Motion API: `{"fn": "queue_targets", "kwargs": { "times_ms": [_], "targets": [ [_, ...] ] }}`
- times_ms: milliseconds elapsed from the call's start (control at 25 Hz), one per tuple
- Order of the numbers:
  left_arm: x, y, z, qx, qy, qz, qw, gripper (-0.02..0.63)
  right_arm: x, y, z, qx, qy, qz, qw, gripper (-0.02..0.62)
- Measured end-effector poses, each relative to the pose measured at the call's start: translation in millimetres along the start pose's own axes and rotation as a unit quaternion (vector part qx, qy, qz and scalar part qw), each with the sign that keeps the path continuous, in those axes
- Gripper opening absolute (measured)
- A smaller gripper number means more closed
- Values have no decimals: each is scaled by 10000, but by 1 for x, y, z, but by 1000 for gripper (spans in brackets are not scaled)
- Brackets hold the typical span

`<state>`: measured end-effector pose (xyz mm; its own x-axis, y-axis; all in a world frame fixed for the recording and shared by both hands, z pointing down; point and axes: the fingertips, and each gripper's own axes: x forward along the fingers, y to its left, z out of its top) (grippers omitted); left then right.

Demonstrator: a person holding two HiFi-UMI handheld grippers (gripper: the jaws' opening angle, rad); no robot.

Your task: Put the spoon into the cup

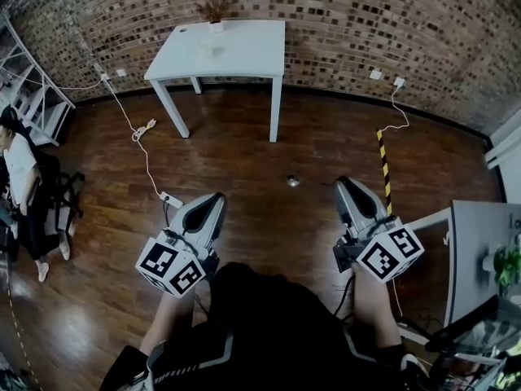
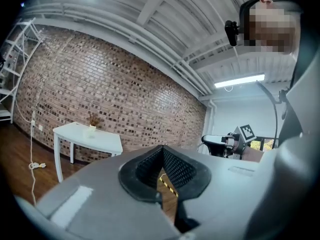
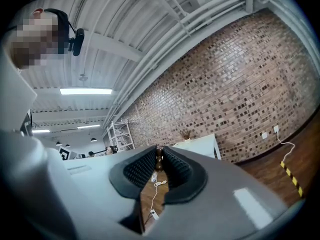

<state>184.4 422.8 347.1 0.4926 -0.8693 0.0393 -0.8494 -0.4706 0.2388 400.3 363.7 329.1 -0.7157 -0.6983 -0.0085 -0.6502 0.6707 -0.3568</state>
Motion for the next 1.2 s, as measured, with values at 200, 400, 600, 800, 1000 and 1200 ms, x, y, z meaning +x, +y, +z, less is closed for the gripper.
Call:
{"fn": "queue_targets", "kwargs": {
  "times_ms": [200,400,600,800,1000,1200],
  "targets": [
    [21,41,7,-139,-50,-31,9999,-6,43,-10,2,61,-27,-82,9999,49],
    [33,84,28,15,0,-145,9999,-6,91,-3,6,34,-64,-89,9999,49],
    [39,133,35,-87,4,-160,9998,-6,140,-4,2,70,-63,-168,9998,49],
    [51,183,38,-112,113,-247,9996,-6,186,-10,0,61,-92,-300,9995,49],
    [81,211,44,-117,42,-161,9998,-6,222,-29,9,-34,-19,-194,9998,49],
    [128,234,58,-144,-14,38,9999,-6,268,-60,22,-28,-9,49,10000,49]
  ]
}}
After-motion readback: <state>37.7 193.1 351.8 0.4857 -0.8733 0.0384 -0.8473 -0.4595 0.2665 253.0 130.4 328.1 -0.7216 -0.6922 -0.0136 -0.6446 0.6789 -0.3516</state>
